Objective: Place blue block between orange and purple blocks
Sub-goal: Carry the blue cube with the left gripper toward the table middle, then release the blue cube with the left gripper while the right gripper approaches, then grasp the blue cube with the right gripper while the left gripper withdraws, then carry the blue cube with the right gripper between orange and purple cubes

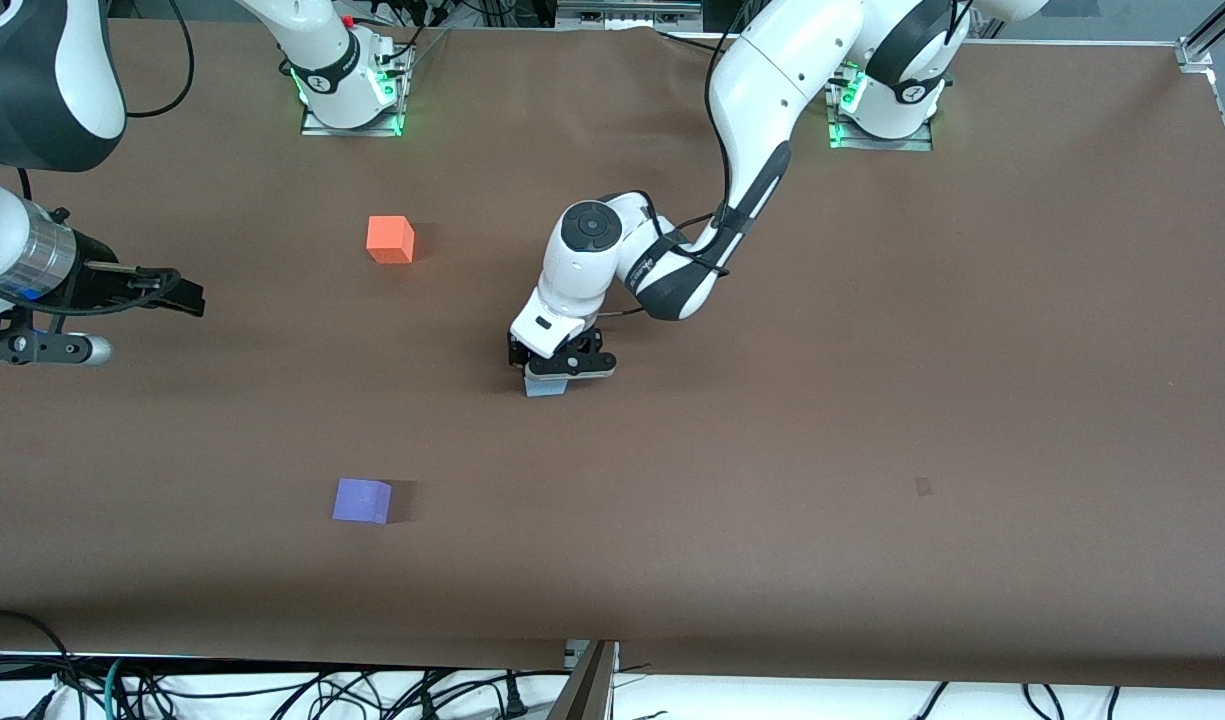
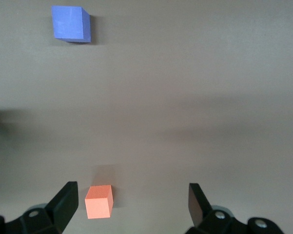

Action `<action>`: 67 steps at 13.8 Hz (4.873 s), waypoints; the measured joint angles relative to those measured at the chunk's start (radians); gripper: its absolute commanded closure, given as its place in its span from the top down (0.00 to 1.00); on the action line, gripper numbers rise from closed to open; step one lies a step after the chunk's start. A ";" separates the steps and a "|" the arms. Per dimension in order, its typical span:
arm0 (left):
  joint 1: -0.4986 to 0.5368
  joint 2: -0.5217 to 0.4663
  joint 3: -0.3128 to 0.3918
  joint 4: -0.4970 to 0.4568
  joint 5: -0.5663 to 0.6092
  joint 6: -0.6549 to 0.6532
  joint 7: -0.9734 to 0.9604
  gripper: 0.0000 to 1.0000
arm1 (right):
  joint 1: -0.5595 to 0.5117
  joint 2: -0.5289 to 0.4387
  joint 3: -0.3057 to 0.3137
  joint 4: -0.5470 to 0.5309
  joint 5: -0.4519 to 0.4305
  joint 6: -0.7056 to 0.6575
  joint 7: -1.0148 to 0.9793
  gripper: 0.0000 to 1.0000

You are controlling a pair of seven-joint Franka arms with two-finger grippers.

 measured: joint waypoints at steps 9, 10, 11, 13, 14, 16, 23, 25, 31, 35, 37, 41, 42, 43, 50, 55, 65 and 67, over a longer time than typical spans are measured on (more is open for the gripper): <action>0.213 -0.191 0.018 -0.001 0.004 -0.256 0.156 1.00 | 0.030 0.102 0.013 -0.001 0.121 0.089 0.043 1.00; 0.245 -0.230 0.018 -0.001 0.004 -0.334 0.218 1.00 | 0.051 0.119 0.015 -0.001 0.128 0.110 0.076 1.00; 0.276 -0.278 0.018 -0.002 0.004 -0.420 0.258 1.00 | 0.082 0.137 0.018 -0.001 0.130 0.132 0.119 1.00; 0.336 -0.383 0.017 -0.003 0.004 -0.600 0.368 1.00 | 0.160 0.171 0.022 -0.001 0.131 0.186 0.237 1.00; 0.368 -0.438 0.017 -0.004 0.002 -0.693 0.420 1.00 | 0.204 0.189 0.023 -0.001 0.131 0.220 0.303 1.00; 0.441 -0.545 0.016 -0.011 -0.002 -0.863 0.497 1.00 | 0.287 0.231 0.024 -0.002 0.131 0.296 0.431 1.00; 0.677 -0.988 0.015 -0.404 -0.005 -0.978 0.743 1.00 | 0.455 0.387 0.025 -0.001 0.131 0.542 0.693 1.00; 0.726 -0.996 0.015 -0.461 -0.023 -0.924 0.751 1.00 | 0.472 0.423 0.024 -0.001 0.131 0.594 0.706 1.00; 0.769 -0.973 0.012 -0.482 -0.056 -0.893 0.888 1.00 | 0.516 0.501 0.024 0.000 0.131 0.694 0.756 1.00; 0.778 -0.975 0.014 -0.481 -0.056 -0.892 0.943 1.00 | 0.534 0.529 0.024 0.000 0.131 0.696 0.756 1.00; 0.782 -0.970 0.014 -0.478 -0.056 -0.888 0.947 1.00 | 0.540 0.535 0.024 0.000 0.131 0.697 0.756 1.00; 0.783 -0.967 0.012 -0.467 -0.004 -0.871 0.954 1.00 | 0.547 0.535 0.024 0.000 0.131 0.697 0.756 0.30; 0.783 -0.967 0.011 -0.466 0.018 -0.864 0.957 1.00 | 0.549 0.535 0.024 0.000 0.131 0.697 0.755 0.16; 0.783 -0.967 0.012 -0.466 0.027 -0.862 0.961 1.00 | 0.550 0.535 0.024 0.000 0.130 0.697 0.754 0.07; 0.811 -0.967 0.017 -0.460 0.026 -0.862 0.963 1.00 | 0.484 0.468 -0.031 0.033 0.128 0.522 0.514 0.05; 0.816 -0.967 0.009 -0.453 0.022 -0.862 0.963 1.00 | 0.348 0.342 -0.116 -0.029 0.128 0.359 0.185 0.05; 0.811 -0.967 -0.006 -0.444 0.022 -0.862 0.963 1.00 | 0.356 0.249 -0.167 -0.408 0.132 0.660 0.129 0.05; 0.811 -0.967 -0.017 -0.444 0.022 -0.862 0.963 1.00 | 0.356 0.247 -0.167 -0.413 0.149 0.661 0.129 0.06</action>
